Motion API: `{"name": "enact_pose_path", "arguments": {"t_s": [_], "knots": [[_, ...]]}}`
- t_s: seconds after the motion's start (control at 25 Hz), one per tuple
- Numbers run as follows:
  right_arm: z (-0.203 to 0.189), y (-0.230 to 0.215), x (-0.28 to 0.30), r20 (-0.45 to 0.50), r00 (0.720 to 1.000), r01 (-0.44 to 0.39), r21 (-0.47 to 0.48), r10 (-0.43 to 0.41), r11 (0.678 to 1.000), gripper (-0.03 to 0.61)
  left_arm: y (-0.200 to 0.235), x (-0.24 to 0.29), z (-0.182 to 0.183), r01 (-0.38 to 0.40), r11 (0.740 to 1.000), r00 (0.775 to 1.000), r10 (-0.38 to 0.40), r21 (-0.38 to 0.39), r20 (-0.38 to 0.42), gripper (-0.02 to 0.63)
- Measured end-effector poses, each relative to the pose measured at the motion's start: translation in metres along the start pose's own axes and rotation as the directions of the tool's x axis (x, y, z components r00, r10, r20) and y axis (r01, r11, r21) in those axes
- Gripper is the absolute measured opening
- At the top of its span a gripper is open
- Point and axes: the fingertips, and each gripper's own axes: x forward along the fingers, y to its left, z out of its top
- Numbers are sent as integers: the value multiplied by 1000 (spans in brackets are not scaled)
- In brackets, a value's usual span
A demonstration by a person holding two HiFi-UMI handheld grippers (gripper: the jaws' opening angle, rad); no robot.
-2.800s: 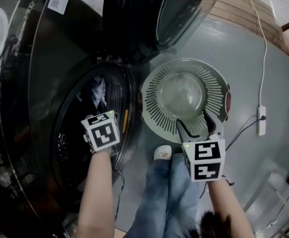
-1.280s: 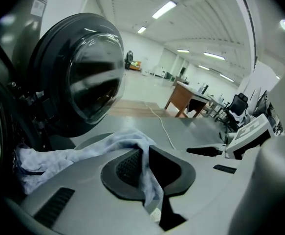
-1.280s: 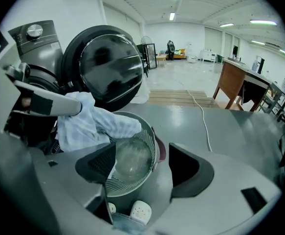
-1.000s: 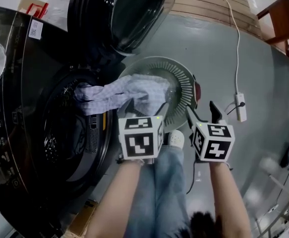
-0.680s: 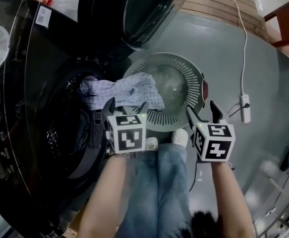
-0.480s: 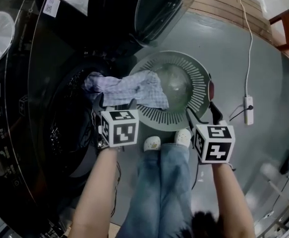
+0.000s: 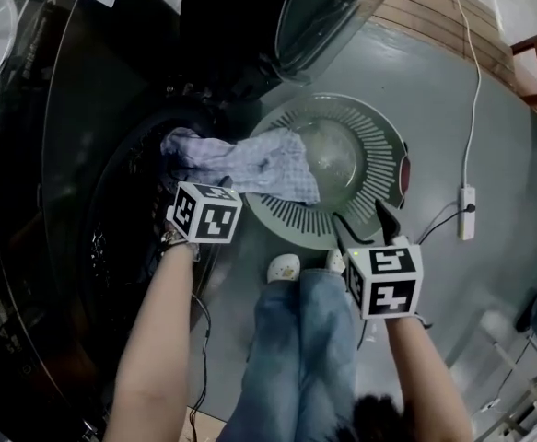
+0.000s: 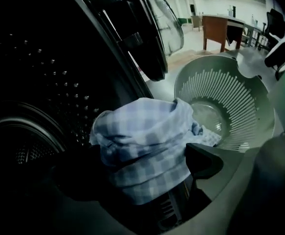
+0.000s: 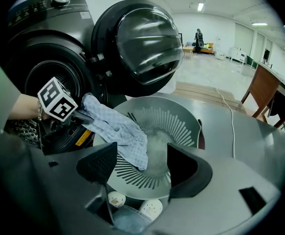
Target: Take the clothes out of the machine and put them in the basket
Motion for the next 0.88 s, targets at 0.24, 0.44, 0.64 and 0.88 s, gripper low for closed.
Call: {"name": "enact_pose_path", "arguments": {"t_s": [0.24,0.44,0.64,0.88], "knots": [[8,4,14,-8,1000,-3,-53,3,999,304,-3,31,-6,51,998,998,-50,22,-30,512],[16,0,19,4,1000,26,-18,-26,999,299,-5,35,-8,67,998,997,-66,18,-44,497],[20,2,15,12,1000,27,-12,-27,1000,295,-5,24,-12,45,998,997,-48,-54,-57,425],[20,6,-1,27,999,26,-1,-26,1000,285,1,-22,-11,-30,984,1000,30,-175,-3,41]]}}
